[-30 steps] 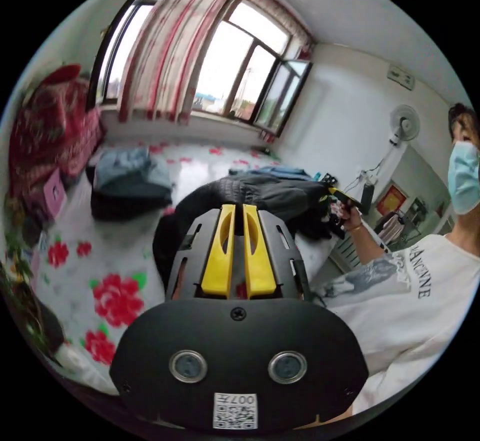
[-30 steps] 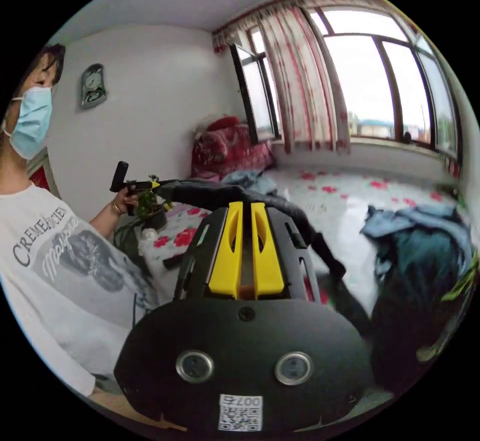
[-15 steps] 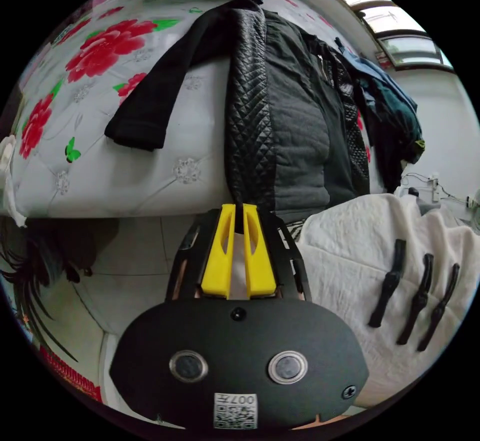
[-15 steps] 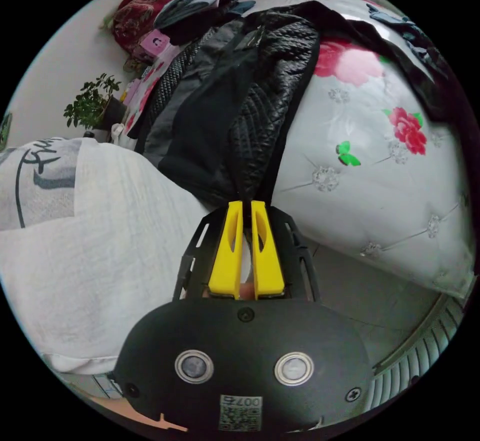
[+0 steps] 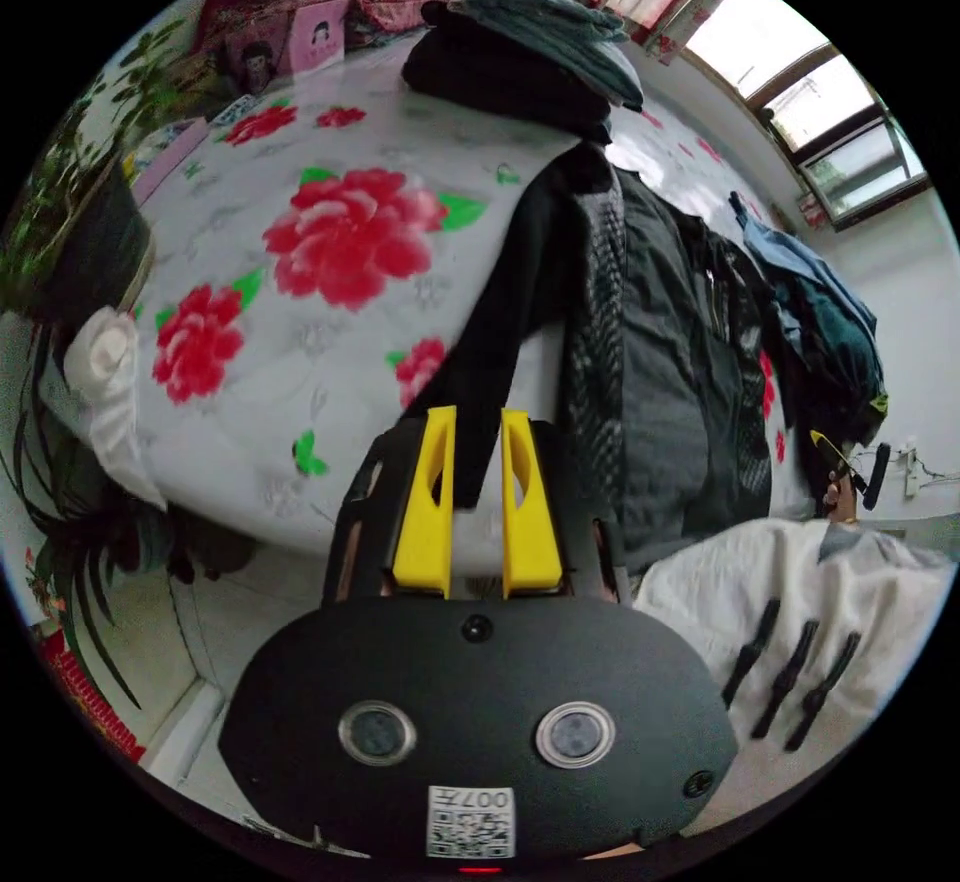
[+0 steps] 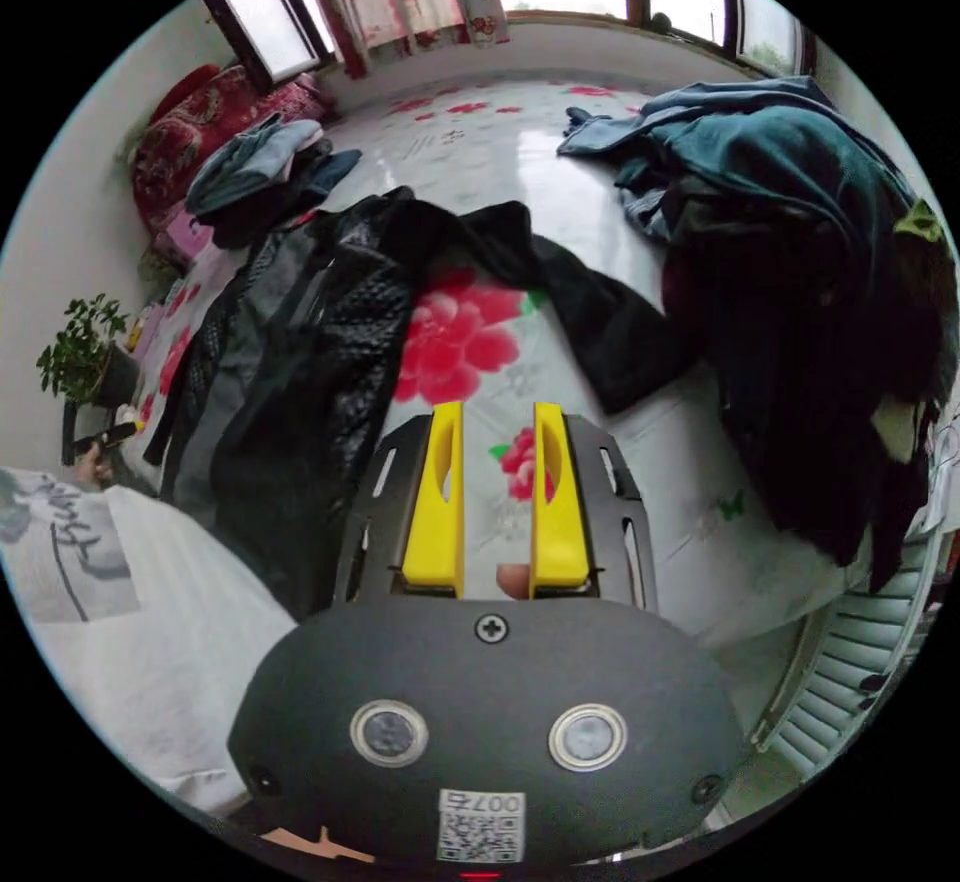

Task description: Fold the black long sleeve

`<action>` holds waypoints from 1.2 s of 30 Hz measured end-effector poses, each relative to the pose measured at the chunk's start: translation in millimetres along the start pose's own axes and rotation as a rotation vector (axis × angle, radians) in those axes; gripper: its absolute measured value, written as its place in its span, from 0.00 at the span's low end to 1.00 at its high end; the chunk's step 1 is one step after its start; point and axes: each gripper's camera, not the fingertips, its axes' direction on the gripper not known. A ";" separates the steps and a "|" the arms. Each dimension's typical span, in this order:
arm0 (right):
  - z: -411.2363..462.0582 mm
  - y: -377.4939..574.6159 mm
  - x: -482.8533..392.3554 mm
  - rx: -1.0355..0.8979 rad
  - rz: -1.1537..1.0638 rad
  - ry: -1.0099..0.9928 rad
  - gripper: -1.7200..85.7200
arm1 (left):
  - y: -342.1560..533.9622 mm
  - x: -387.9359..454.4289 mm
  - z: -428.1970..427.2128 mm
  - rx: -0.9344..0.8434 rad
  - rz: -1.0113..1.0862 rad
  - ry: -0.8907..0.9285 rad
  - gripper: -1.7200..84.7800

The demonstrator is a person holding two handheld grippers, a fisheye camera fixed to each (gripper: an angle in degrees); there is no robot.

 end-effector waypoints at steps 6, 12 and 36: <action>80.3 -96.3 44.1 -0.128 0.104 0.156 0.08 | -114.8 34.5 92.3 -0.213 0.028 -0.199 0.12; 157.5 -130.1 86.3 -0.274 0.178 0.212 0.08 | -151.8 31.1 122.8 -0.273 0.104 -0.199 0.07; 138.8 -165.7 -66.9 0.046 -0.130 -0.049 0.05 | -278.6 12.9 51.5 0.124 0.185 -0.125 0.02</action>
